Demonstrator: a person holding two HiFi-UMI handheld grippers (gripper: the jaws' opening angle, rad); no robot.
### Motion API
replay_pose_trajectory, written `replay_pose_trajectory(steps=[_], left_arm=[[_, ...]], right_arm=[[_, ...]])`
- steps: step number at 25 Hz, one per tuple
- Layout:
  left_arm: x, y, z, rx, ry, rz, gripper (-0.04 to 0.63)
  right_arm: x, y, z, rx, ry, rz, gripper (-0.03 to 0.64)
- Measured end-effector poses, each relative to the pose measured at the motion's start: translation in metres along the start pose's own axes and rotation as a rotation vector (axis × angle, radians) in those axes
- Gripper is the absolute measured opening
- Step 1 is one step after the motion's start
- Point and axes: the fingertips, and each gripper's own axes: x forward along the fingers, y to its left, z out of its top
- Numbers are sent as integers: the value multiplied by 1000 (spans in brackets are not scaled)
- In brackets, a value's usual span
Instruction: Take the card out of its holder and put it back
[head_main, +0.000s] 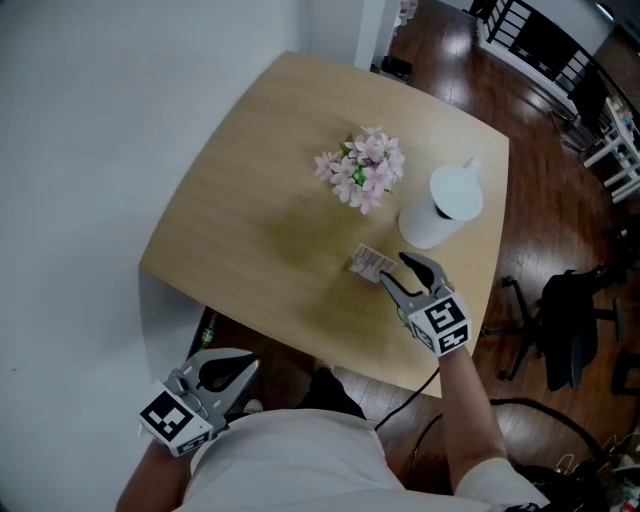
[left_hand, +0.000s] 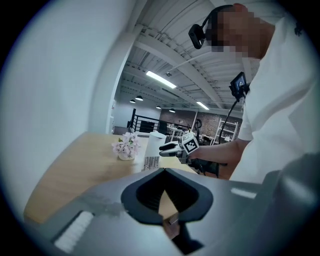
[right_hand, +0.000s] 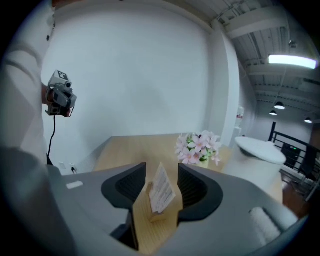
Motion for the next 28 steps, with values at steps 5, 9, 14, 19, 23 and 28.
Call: replay_pose_trajectory(steps=[5, 9, 14, 19, 23, 28], left_arm=[[-47, -17, -21, 78, -56, -111, 2], [-113, -33, -59, 99, -66, -163, 2], [-178, -48, -104, 124, -52, -241, 2], [-212, -77, -125, 154, -65, -288, 2], [-226, -106, -136, 185, -83, -298, 2], [-241, -143, -151, 195, -96, -292, 2]], right_arm=[[-59, 75, 16, 31, -24, -152, 195], [-109, 198, 14, 105, -23, -217, 195], [-173, 346, 0, 201, 6, -305, 195], [-231, 436, -1, 238, 3, -385, 195], [-266, 481, 3, 233, -18, -419, 190], [-299, 521, -6, 220, -28, -420, 184]])
